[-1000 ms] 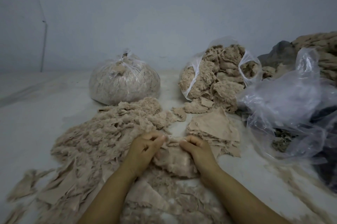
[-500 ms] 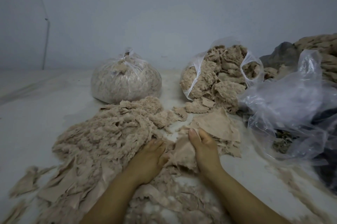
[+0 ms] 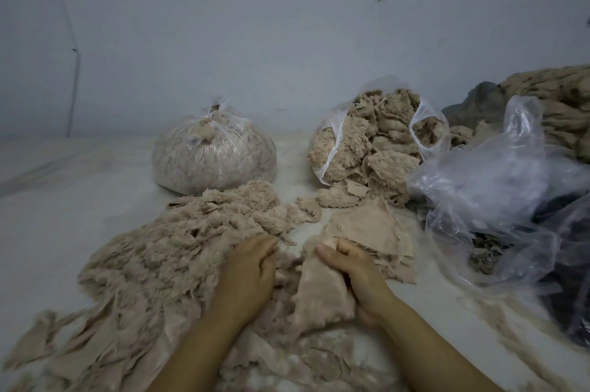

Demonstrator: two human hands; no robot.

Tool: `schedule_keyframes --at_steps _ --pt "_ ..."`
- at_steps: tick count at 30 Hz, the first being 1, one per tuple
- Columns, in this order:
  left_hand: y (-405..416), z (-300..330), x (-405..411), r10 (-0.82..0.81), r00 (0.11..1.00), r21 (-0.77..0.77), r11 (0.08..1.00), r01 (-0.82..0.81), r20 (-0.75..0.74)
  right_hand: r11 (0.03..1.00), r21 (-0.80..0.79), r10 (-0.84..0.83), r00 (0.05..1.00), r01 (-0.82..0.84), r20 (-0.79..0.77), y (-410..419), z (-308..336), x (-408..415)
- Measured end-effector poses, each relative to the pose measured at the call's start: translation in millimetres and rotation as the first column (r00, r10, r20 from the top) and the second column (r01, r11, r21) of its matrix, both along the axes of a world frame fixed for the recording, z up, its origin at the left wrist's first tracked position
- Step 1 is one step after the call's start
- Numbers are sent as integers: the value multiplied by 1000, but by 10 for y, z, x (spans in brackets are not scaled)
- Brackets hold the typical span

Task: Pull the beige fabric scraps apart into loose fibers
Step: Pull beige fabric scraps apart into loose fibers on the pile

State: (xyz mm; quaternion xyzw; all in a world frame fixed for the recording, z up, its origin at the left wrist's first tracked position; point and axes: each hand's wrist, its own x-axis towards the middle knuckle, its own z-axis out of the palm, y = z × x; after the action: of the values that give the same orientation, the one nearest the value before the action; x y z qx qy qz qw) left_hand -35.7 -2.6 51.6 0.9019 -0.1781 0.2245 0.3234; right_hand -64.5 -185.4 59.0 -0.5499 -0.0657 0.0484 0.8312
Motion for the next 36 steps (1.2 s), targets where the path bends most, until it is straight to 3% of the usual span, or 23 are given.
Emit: schedule_keyframes --at_steps 2,4,7,10,12,15,18,21,23,31,36 --pt "-45 128 -51 -75 996 -292 955 58 -46 997 -74 28 1000 -27 6 -2 -11 0" --pt "-108 210 -81 -291 918 -513 850 117 -272 989 -150 11 999 -5 45 9 -11 -5" --pt "-179 162 -113 -438 788 -684 729 30 -432 978 -208 33 997 -18 67 44 -37 -25" --pt "-189 126 -128 -519 727 -799 598 -66 -449 992 -77 101 995 -99 22 82 -32 -26" --pt "-180 121 -127 -569 684 -830 549 -97 -456 996 13 87 996 -87 3 104 -30 -21" --pt "-187 139 -173 -618 672 -864 500 -67 -409 998 -67 -7 1000 6 -19 154 -52 -35" --pt "-188 145 -212 -607 679 -814 580 22 -414 990 -130 -61 998 58 -24 203 -76 -62" --pt "-209 143 -233 -537 742 -734 673 90 -402 987 -82 -141 989 137 -52 202 -67 -55" --pt "-218 148 -231 -499 783 -731 678 85 -371 983 -78 -172 984 168 -40 209 -43 -64" --pt "-232 151 -222 -536 775 -806 589 59 -335 934 -180 -321 946 308 -44 337 -56 -30" --pt "-164 170 -194 -637 679 -882 470 -33 -366 813 -440 -384 919 381 85 254 -76 -11"
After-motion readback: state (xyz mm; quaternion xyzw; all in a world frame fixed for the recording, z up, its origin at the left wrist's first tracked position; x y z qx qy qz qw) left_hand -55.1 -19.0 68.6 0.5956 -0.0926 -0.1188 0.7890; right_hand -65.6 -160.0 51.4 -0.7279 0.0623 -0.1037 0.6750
